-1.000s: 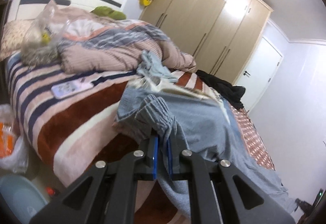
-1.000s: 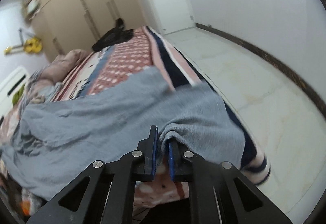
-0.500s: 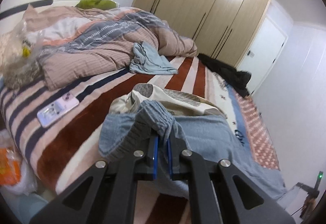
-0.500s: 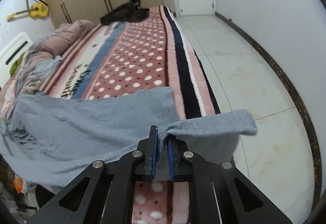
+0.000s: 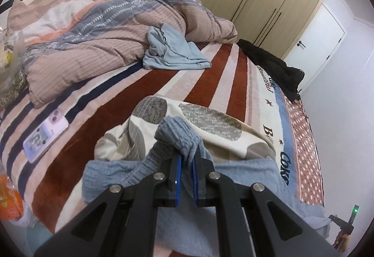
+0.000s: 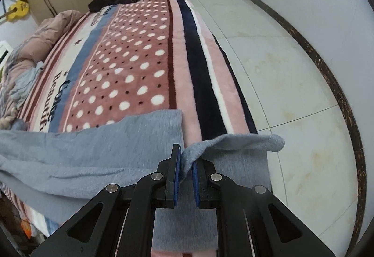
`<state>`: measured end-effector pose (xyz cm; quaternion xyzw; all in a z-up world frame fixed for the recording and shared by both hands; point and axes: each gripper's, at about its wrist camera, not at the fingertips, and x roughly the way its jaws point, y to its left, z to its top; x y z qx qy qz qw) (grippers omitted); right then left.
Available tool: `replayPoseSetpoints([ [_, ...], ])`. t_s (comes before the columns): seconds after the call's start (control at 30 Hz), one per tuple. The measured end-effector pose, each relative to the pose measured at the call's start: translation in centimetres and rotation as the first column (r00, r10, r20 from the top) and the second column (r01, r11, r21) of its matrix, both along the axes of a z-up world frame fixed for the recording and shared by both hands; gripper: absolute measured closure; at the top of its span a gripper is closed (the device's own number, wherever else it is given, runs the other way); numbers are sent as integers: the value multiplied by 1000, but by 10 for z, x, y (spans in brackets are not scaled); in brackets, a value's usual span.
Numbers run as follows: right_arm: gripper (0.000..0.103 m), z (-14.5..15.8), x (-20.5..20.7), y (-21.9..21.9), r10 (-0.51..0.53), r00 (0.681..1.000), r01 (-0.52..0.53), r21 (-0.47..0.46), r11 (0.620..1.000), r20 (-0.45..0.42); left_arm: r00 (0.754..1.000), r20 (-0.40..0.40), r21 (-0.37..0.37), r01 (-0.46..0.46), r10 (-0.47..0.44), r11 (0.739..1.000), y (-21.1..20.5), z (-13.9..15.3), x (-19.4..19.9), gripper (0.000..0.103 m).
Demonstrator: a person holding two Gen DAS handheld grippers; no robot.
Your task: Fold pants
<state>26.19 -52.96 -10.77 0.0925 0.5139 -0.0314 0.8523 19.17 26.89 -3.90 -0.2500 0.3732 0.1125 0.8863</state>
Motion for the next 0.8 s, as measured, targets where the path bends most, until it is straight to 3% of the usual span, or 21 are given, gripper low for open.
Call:
replayPoseSetpoints([
  [0.2,99,-26,21,4,-8,999,6,-27,1000,-42,999,-33,0,1,-1,1000,1,-11,23,95],
  [0.23,99,-31,23,5,-8,999,6,-31,1000,-45,999,-33,-7,2,-2,1000,3,-11,26,91],
  [0.27,98,-34,25,5,-10,999,9,-32,999,-47,999,-36,-10,-2,2,1000,3,-13,28,86],
  [0.33,94,-39,27,4,-20,999,18,-31,999,-49,999,-41,22,-19,20,1000,4,-12,30,50],
  [0.37,87,-41,27,3,-26,998,24,-34,999,-50,999,-38,44,-22,24,999,3,-11,31,46],
  [0.43,71,-42,27,4,-27,999,24,-58,998,-44,999,-35,72,-19,22,997,4,-8,31,45],
  [0.5,44,-40,26,4,-30,999,26,-90,996,-42,999,-31,59,-11,13,998,7,-3,29,45],
  [0.63,42,-20,9,1,-26,1000,26,-119,993,-2,1000,3,114,19,-19,993,-2,19,13,44],
  [0.8,42,14,-32,31,72,993,-61,-107,992,96,985,57,189,151,-164,970,-43,44,-21,35],
])
